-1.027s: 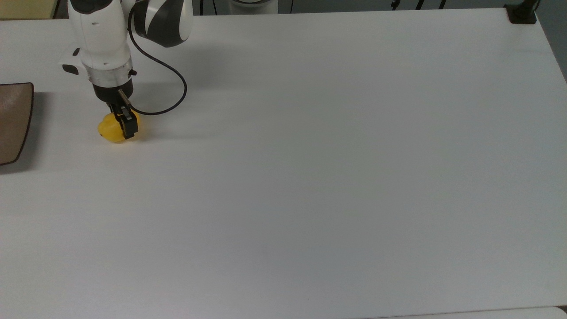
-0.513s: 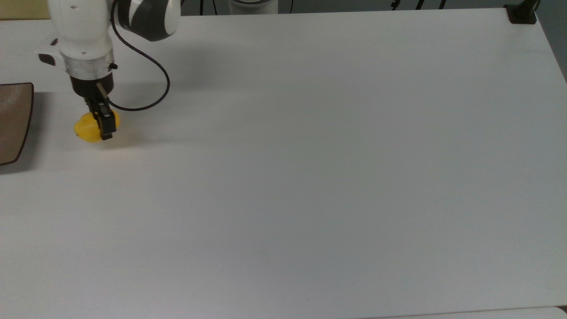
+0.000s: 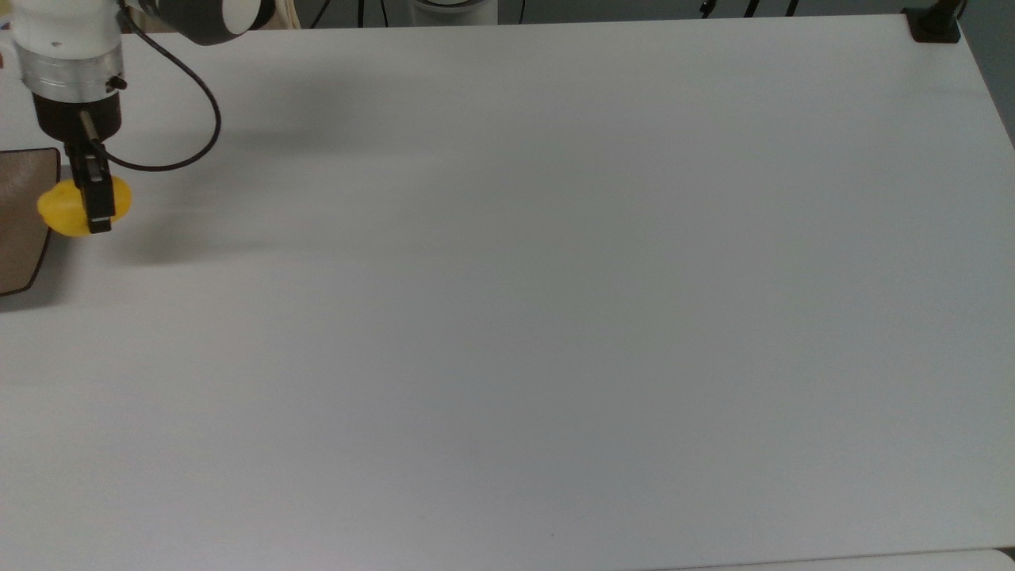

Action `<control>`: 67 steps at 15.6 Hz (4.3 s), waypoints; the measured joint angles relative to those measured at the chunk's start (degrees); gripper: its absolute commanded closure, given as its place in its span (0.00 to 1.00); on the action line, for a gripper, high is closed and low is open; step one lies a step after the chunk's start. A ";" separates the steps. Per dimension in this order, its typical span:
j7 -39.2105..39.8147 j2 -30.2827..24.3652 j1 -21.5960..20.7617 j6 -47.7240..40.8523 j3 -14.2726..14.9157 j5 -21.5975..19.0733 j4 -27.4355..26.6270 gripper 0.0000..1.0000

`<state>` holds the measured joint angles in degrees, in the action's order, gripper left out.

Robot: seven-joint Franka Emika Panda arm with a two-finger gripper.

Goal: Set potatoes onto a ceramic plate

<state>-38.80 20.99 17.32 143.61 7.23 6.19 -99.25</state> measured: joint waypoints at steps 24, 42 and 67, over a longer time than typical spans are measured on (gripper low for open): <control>-0.07 12.91 8.92 -3.21 -3.53 0.00 16.98 0.00; 25.60 -8.03 -4.17 -46.01 -9.82 0.00 8.01 0.00; 27.49 -23.29 -19.44 -41.59 -9.54 -3.21 -5.48 0.00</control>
<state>-11.31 -2.30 -2.12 102.01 -2.31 2.98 -104.73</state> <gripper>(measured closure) 0.000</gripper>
